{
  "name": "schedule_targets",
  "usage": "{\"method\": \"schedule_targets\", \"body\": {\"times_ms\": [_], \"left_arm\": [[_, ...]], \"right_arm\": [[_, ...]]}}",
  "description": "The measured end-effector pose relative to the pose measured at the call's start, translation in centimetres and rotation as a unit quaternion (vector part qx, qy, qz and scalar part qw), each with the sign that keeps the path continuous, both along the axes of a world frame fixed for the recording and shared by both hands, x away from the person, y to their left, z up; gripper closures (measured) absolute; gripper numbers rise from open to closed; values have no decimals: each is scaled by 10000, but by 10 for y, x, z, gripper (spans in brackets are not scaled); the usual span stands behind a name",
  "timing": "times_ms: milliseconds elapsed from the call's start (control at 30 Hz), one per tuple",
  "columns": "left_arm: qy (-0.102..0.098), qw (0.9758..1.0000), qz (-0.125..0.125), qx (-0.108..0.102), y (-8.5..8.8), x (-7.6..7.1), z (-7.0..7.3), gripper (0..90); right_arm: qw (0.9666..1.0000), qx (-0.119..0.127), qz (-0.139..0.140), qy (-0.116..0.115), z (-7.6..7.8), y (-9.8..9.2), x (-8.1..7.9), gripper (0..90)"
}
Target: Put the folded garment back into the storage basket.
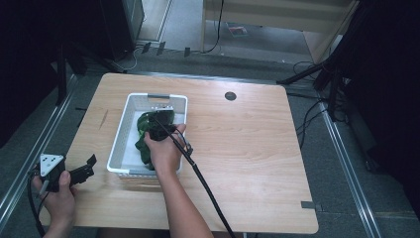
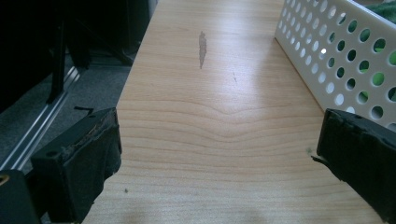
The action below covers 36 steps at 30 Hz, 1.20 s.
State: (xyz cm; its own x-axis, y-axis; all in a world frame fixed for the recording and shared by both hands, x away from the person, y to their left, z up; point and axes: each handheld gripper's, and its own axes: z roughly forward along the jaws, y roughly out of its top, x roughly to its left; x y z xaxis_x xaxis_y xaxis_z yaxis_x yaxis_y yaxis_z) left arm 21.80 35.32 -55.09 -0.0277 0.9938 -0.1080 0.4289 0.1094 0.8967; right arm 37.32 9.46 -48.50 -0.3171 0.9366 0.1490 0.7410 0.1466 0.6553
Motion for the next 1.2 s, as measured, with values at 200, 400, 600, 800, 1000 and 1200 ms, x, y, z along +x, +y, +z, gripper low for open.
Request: {"method": "schedule_targets", "body": {"times_ms": [200,400,600,800,1000,1200], "left_arm": [[4,10000,6,-10,0,0,0,8],[9,10000,0,5,0,0,0,8],[-2,10000,-5,27,0,0,0,8],[-1,10000,2,39,-1,0,0,8],[-1,10000,-6,42,-1,0,0,8],[-11,10000,2,42,-1,0,0,9]], "right_arm": [[9998,17,-35,-186,12,-5,-3,328],[9988,274,42,-408,29,-19,-8,301],[9973,389,148,-606,44,-32,-12,317],[9959,455,144,-774,53,-52,-17,249],[9950,305,16,-949,57,-74,-21,126],[9945,338,-10,-992,59,-100,-24,0]]}}
